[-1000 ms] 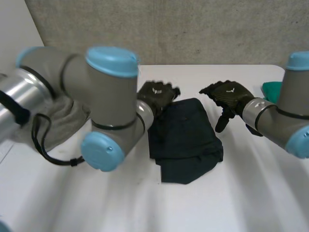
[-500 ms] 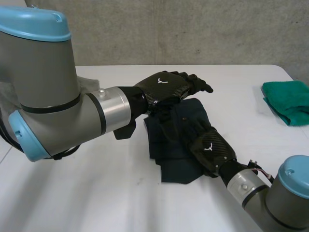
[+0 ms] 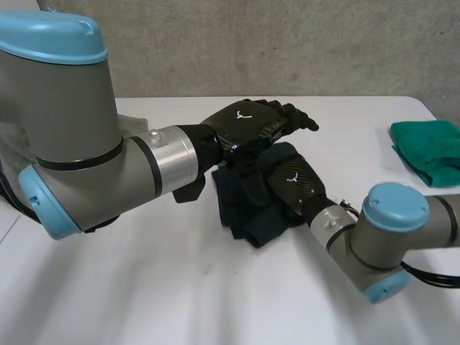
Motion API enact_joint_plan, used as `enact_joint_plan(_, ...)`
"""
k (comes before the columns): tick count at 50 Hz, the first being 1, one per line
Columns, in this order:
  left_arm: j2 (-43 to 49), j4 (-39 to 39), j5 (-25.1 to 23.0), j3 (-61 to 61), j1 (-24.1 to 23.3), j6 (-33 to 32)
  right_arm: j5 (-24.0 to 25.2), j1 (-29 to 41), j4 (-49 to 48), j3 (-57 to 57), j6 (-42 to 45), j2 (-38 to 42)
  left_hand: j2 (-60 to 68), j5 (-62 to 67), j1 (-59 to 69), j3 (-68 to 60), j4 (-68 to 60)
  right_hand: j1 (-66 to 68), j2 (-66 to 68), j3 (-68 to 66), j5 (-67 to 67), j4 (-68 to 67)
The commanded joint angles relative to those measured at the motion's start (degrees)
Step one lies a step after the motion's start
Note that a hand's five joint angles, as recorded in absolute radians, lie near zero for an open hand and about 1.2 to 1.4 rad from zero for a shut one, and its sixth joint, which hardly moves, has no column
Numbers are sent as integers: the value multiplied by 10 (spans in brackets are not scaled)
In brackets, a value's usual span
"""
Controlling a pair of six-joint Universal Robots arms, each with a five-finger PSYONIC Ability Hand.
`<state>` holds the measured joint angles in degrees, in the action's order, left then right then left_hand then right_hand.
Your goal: Fold the laundry.
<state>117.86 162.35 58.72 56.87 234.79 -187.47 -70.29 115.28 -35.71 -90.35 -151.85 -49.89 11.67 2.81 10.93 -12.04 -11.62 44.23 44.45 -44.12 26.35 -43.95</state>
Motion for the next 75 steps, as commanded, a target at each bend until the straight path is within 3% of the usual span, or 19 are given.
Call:
enact_joint_plan(1, 0, 1, 0, 0, 1, 0, -5, -4, 51, 69, -10, 26, -4, -16, 3, 8, 4, 358, 355, -359, 436, -360)
enact_joint_plan(10, -5, 13, 0, -15, -3, 0, -45, -22, 29, 102, -58, -43, -4, -16, 3, 8, 4, 358, 355, -359, 437, -360)
enact_joint_plan(19, -37, 53, 0, -32, -2, 50, -43, -101, 26, 197, -136, -70, -3, -14, 5, 7, 2, 358, 355, -359, 437, -360)
enact_joint_plan(26, -53, 89, -3, -33, -1, 99, -40, -196, 24, 299, -177, -43, -1, -13, 6, 5, 1, 358, 355, -359, 437, -360)
enact_joint_plan(30, -53, 95, -3, -32, -3, 103, -5, -258, 33, 358, -189, 0, -1, -13, 6, 5, 1, 358, 355, -359, 437, -360)
enact_joint_plan(39, -50, 95, -4, -27, -15, 100, 141, -387, 38, 423, -216, 104, -1, -13, 6, 5, 1, 358, 355, -359, 437, -360)
enact_joint_plan(51, -47, 94, -3, -24, -18, 102, 272, -487, 18, 507, -285, 269, 1, -11, 8, 3, -1, 358, 355, -359, 437, -360)
enact_joint_plan(59, -47, 93, -3, -23, -19, 105, 318, -504, -4, 520, -287, 308, 1, -11, 8, 3, -1, 358, 355, -359, 437, -360)
enact_joint_plan(66, -47, 92, -3, -19, -20, 105, 289, -506, -5, 505, -288, 288, 1, -11, 8, 3, -1, 358, 355, -359, 437, -360)
enact_joint_plan(67, -47, 92, -3, -19, -20, 105, 260, -506, 8, 491, -287, 266, 1, -11, 8, 3, -1, 74, 71, -75, 152, -76)
enact_joint_plan(70, -49, 92, -3, -19, -22, 104, 201, -509, 61, 459, -282, 221, 1, -11, 8, 3, -1, -229, -232, 228, -150, 226)
enact_joint_plan(73, -50, 92, -3, -19, -24, 103, 177, -521, 113, 441, -274, 189, 1, -11, 8, 3, -1, -342, -345, 341, -263, 340)
enact_joint_plan(75, -51, 92, -3, -19, -25, 103, 176, -544, 169, 431, -249, 159, 1, -11, 8, 3, -1, -342, -345, 341, -263, 340)
